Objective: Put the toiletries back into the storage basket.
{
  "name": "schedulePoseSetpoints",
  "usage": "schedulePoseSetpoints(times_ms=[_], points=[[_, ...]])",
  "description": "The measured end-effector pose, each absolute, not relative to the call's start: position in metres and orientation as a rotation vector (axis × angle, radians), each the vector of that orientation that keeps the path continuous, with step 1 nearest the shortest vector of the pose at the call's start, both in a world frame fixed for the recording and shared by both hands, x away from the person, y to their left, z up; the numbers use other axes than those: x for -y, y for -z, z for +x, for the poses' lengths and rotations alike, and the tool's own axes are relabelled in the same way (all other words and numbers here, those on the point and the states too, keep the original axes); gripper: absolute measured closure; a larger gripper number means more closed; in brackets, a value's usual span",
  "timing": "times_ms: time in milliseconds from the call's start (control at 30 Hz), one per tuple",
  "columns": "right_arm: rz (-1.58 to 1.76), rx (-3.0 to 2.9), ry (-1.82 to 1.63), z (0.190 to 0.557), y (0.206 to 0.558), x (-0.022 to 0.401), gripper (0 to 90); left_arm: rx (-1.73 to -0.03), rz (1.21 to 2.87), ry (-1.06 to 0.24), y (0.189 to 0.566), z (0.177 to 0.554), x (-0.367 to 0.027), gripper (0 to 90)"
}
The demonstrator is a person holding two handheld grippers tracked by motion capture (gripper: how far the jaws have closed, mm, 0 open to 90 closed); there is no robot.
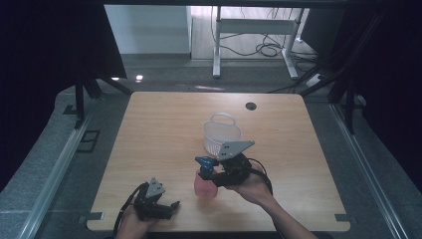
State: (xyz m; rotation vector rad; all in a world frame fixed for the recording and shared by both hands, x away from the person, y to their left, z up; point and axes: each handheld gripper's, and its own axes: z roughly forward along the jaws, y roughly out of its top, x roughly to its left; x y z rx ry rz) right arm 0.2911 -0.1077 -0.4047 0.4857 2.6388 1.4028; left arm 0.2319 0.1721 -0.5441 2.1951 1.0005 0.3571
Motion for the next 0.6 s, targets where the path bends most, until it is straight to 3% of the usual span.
schedulePoseSetpoints(times_ms=[600], points=[[0.538, -2.587, -1.413, 0.307, 0.389, 0.120, 52.7, -0.999, 2.194, -0.358, 0.544, 0.232, -0.172, 10.4]])
